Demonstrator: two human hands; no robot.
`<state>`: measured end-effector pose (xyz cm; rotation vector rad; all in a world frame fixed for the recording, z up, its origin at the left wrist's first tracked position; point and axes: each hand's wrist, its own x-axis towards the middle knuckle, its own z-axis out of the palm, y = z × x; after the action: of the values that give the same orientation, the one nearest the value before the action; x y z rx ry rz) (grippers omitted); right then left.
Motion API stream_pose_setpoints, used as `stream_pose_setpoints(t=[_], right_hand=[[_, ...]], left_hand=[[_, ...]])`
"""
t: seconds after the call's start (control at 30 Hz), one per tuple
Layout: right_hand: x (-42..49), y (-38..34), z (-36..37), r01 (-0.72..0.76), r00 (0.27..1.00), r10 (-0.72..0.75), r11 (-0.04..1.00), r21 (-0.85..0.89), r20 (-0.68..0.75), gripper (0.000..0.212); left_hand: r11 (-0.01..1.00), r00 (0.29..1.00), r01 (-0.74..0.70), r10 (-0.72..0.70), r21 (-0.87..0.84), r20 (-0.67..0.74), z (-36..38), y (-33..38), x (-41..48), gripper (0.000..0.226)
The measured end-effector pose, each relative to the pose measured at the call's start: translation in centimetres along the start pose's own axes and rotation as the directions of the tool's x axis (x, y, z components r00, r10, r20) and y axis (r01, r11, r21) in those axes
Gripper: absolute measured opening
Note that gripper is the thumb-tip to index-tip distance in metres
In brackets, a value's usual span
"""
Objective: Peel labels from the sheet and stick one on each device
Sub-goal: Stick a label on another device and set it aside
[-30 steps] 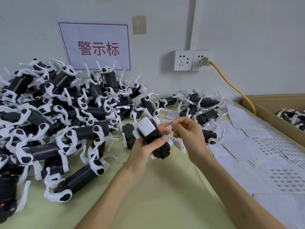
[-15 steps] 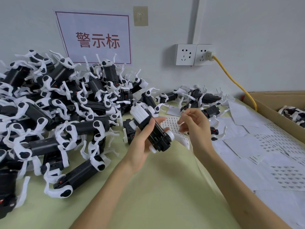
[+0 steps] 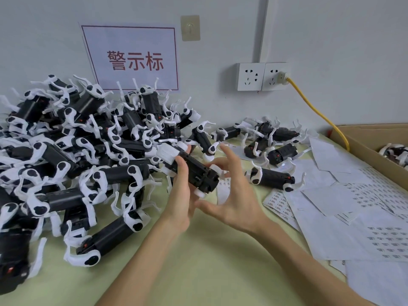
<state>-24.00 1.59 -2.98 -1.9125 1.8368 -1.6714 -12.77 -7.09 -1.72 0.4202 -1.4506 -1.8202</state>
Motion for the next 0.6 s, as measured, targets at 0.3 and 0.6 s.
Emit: stream_pose_setpoints(t=[0.3, 0.6], right_hand=[[0.6, -0.5, -0.8, -0.096, 0.972, 0.121, 0.987, 0.130, -0.203, 0.089], [2.3, -0.8, -4.4, -0.229, 0.882, 0.467, 0.545, 0.806, -0.065, 0.065]], left_hand=[[0.990, 0.989, 0.046, -0.064, 0.130, 0.137, -0.2, 0.0, 0.3, 0.081], [0.996, 0.993, 0.064, -0.070, 0.064, 0.093, -0.6, 0.1, 0.5, 0.031]])
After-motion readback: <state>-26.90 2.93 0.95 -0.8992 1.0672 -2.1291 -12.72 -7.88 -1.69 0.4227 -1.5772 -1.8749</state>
